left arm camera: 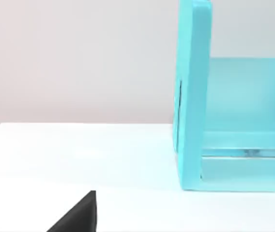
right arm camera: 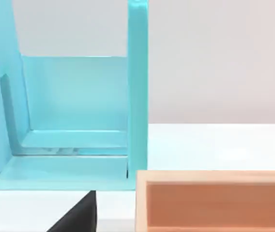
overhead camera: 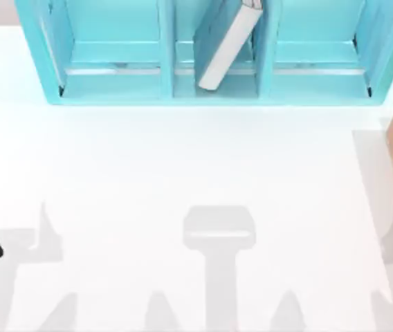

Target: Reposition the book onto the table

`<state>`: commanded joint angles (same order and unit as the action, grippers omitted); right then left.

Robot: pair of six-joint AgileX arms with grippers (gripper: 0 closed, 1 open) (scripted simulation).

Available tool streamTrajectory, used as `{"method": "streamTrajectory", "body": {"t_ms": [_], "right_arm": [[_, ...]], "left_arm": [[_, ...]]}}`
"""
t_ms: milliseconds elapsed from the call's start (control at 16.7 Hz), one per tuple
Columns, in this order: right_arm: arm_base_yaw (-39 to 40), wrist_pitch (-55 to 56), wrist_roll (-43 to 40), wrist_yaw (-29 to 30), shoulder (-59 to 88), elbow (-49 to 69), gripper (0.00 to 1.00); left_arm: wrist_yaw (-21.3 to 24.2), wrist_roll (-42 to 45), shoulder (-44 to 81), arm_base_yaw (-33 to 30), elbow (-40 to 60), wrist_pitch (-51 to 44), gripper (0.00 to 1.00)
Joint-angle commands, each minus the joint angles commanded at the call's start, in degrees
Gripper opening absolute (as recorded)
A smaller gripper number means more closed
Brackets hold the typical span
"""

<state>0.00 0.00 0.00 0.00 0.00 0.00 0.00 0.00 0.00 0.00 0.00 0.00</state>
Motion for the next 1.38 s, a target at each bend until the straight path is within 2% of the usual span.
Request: {"method": "streamTrajectory", "body": {"t_ms": [300,540,1080,1380], "right_arm": [[0.82,1.18,1.24,1.53,3.13,2.27,1.00],[3.67,6.08,5.57,7.52,15.28,10.75,1.00],[14.75,27.33,18.42,27.50,59.94,40.50,1.00],[23.64,40.96,23.32,35.57,88.05,54.50,1.00]], "left_arm": [[0.00,0.00,0.00,0.00,0.00,0.00,1.00],[0.00,0.00,0.00,0.00,0.00,0.00,1.00],[0.00,0.00,0.00,0.00,0.00,0.00,1.00],[0.00,0.00,0.00,0.00,0.00,0.00,1.00]]}}
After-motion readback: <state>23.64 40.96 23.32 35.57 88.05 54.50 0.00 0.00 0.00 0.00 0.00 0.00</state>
